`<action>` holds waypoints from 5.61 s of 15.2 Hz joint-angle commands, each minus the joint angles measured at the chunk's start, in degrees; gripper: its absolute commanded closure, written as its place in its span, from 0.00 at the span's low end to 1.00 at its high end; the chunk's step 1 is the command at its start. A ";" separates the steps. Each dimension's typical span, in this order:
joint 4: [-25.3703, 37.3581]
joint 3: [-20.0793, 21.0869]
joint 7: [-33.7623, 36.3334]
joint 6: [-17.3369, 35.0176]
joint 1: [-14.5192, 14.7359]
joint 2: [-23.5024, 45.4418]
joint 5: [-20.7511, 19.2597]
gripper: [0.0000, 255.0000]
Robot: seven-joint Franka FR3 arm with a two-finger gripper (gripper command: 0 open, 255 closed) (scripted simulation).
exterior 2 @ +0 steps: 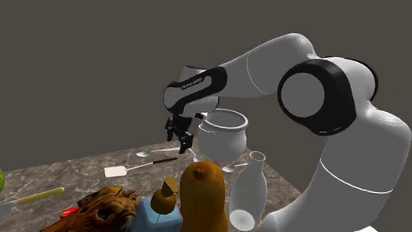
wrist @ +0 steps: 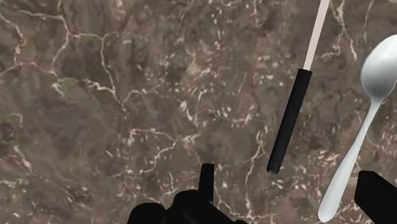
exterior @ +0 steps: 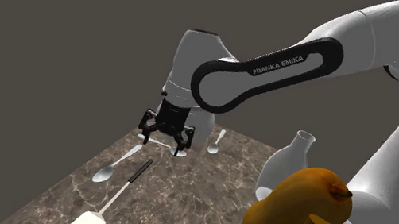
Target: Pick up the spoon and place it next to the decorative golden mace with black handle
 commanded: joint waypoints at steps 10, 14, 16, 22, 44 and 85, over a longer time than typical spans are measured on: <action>18.44 -5.48 23.82 3.27 9.12 23.31 -17.72 0.00; 18.36 -6.42 24.76 5.34 10.23 25.52 -19.22 0.00; 18.39 -6.82 25.13 6.12 10.68 26.40 -19.81 0.00; 18.39 -6.82 25.13 6.12 10.68 26.40 -19.81 0.00; 21.46 -4.84 23.78 -0.65 9.27 22.22 -16.84 1.00; 13.33 3.38 29.03 -12.81 10.70 -4.53 -0.32 1.00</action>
